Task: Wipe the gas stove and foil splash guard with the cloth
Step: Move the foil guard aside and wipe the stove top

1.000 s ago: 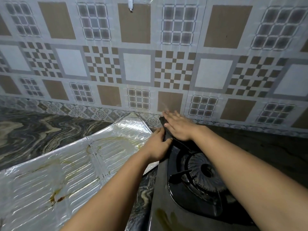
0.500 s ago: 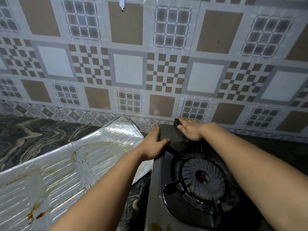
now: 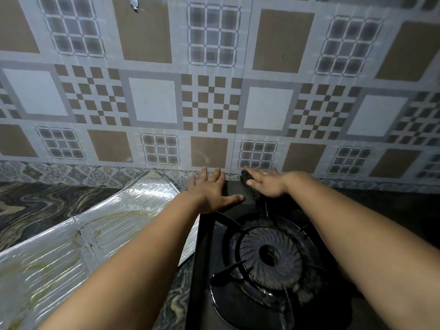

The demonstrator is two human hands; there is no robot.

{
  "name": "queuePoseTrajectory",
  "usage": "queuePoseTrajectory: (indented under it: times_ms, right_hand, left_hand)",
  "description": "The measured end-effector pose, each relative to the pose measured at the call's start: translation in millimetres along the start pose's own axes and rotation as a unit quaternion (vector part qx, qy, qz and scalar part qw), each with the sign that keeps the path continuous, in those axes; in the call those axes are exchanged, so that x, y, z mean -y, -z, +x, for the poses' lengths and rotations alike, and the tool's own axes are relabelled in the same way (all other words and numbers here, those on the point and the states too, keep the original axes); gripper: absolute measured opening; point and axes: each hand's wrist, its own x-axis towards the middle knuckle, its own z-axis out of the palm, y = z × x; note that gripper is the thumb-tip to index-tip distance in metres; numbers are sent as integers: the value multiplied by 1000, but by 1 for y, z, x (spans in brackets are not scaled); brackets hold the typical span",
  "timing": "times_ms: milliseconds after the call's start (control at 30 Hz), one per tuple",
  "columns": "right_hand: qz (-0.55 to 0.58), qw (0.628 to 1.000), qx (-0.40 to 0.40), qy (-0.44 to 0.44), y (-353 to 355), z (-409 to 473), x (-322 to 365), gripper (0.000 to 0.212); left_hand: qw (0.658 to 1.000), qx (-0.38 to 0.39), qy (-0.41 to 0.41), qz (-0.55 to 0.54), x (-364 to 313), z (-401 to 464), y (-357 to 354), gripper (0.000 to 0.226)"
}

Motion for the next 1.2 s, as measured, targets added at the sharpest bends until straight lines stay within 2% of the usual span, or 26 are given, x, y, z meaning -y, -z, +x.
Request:
queuePoseTrajectory:
  times_ms: [167, 333, 667, 867, 1100, 1200]
  right_hand:
    - [17, 997, -59, -41, -14, -20, -24, 58]
    - [33, 992, -92, -76, -24, -28, -43, 57]
    - [86, 979, -126, -135, -36, -55, -83, 57]
    - [101, 966, -147, -186, -42, -71, -116, 57]
    - [108, 962, -153, -199, -38, -83, -161, 57]
    - [112, 962, -150, -200, -40, -89, -173, 57]
  left_hand:
    - [999, 21, 11, 47, -11, 8, 5, 113]
    - [997, 33, -17, 67, -20, 15, 10, 112]
    - [993, 51, -58, 85, -40, 32, 8, 117]
    - [993, 34, -86, 79, -50, 38, 1, 119]
    - [993, 9, -83, 82, -44, 53, -6, 130]
    - [993, 22, -81, 79, -38, 53, -6, 134]
